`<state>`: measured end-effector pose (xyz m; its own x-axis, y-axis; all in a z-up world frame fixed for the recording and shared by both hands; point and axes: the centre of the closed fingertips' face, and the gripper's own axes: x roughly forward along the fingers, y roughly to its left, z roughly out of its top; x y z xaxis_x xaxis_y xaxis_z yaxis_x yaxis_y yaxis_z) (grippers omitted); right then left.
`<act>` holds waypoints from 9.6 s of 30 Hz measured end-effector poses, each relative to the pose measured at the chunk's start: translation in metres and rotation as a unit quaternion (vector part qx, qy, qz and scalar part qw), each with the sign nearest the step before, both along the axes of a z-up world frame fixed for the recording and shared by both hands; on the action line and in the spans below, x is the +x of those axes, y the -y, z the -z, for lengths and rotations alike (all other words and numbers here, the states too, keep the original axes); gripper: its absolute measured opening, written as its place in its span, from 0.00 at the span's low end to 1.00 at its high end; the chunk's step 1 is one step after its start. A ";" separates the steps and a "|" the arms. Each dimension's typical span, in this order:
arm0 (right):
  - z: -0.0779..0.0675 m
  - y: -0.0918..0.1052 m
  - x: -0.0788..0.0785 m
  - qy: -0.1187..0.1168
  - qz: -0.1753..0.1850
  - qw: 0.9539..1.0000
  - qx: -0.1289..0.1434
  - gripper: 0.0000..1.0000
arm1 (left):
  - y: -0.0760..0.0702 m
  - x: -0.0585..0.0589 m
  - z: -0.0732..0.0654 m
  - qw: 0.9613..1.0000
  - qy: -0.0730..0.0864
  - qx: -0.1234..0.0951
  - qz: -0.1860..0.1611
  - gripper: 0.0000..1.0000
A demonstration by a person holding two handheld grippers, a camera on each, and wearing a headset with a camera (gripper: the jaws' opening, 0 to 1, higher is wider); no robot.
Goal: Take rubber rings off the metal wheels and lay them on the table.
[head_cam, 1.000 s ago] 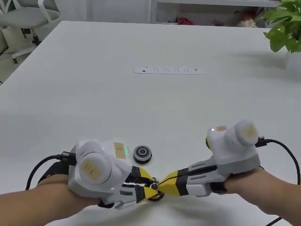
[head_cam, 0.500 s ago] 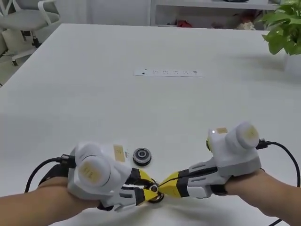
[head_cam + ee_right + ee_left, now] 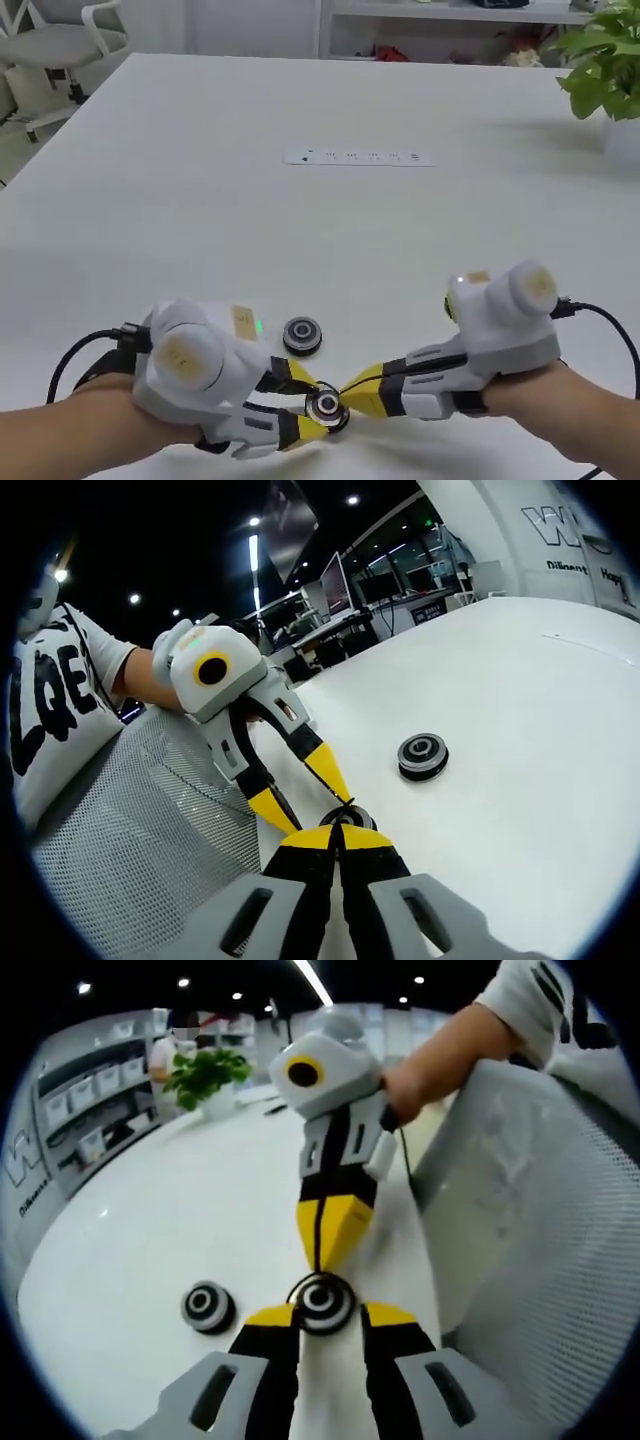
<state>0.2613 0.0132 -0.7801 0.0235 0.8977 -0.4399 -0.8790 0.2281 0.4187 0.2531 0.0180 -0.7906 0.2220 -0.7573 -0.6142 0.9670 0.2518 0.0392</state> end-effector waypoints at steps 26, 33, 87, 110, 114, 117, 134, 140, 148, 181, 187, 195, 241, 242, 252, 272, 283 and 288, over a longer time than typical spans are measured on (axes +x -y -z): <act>-0.015 -0.004 0.003 -0.007 0.008 1.000 0.024 0.00 | -0.044 -0.001 -0.034 0.998 0.008 -0.048 -0.048 0.56; -0.020 -0.008 0.003 -0.006 0.003 1.000 0.028 0.00 | -0.058 0.002 -0.038 0.996 0.008 -0.055 -0.066 0.64; 0.004 -0.066 -0.003 0.037 -0.064 0.997 -0.025 0.08 | -0.104 -0.005 -0.039 0.991 0.004 -0.046 -0.124 0.76; -0.013 -0.042 0.002 0.065 -0.045 0.997 -0.021 0.28 | -0.082 -0.003 -0.042 0.994 -0.002 -0.045 -0.095 0.74; -0.014 -0.034 0.005 0.069 -0.039 0.997 -0.022 0.29 | -0.077 0.000 -0.043 0.995 -0.004 -0.044 -0.089 0.73; -0.014 -0.029 0.006 0.070 -0.035 0.997 -0.023 0.30 | -0.073 0.002 -0.044 0.995 -0.003 -0.044 -0.084 0.73; -0.004 -0.003 0.007 0.078 -0.028 0.996 -0.040 0.33 | -0.042 0.009 -0.044 0.998 -0.005 -0.045 -0.052 0.65; 0.002 0.002 0.005 0.081 -0.031 0.995 -0.046 0.32 | -0.033 0.010 -0.041 0.998 -0.011 -0.045 -0.042 0.61; 0.009 0.006 0.003 0.086 -0.034 0.994 -0.053 0.31 | -0.021 0.012 -0.033 0.998 -0.020 -0.042 -0.032 0.56; 0.029 0.005 -0.001 0.104 -0.059 0.990 -0.074 0.17 | 0.009 0.007 -0.002 0.998 -0.052 -0.025 -0.004 0.28; 0.029 0.004 -0.002 0.101 -0.058 0.991 -0.072 0.16 | 0.011 0.008 -0.001 0.999 -0.049 -0.023 -0.003 0.20; 0.029 0.004 -0.002 0.101 -0.056 0.991 -0.069 0.16 | 0.010 0.012 0.003 0.999 -0.042 -0.023 -0.016 0.14; 0.018 0.014 0.011 -0.057 0.061 0.996 -0.001 0.00 | 0.010 0.009 0.003 1.000 0.002 0.000 -0.014 0.12; 0.018 0.013 0.010 -0.056 0.060 0.997 -0.001 0.00 | 0.010 0.010 0.003 1.000 0.003 0.001 -0.015 0.12; 0.014 0.010 0.009 -0.067 0.062 0.996 0.006 0.00 | 0.010 0.012 0.005 1.000 0.004 0.007 -0.018 0.12; 0.004 -0.006 -0.005 -0.058 0.014 0.998 0.019 0.00 | 0.011 0.011 0.005 1.000 0.002 0.009 -0.014 0.12; 0.006 -0.001 0.000 -0.053 0.020 0.998 0.019 0.00 | 0.011 0.010 0.004 1.000 -0.002 0.004 -0.005 0.13; 0.005 -0.001 0.001 -0.052 0.022 0.998 0.020 0.00 | 0.010 0.009 0.002 1.000 -0.013 0.001 -0.005 0.14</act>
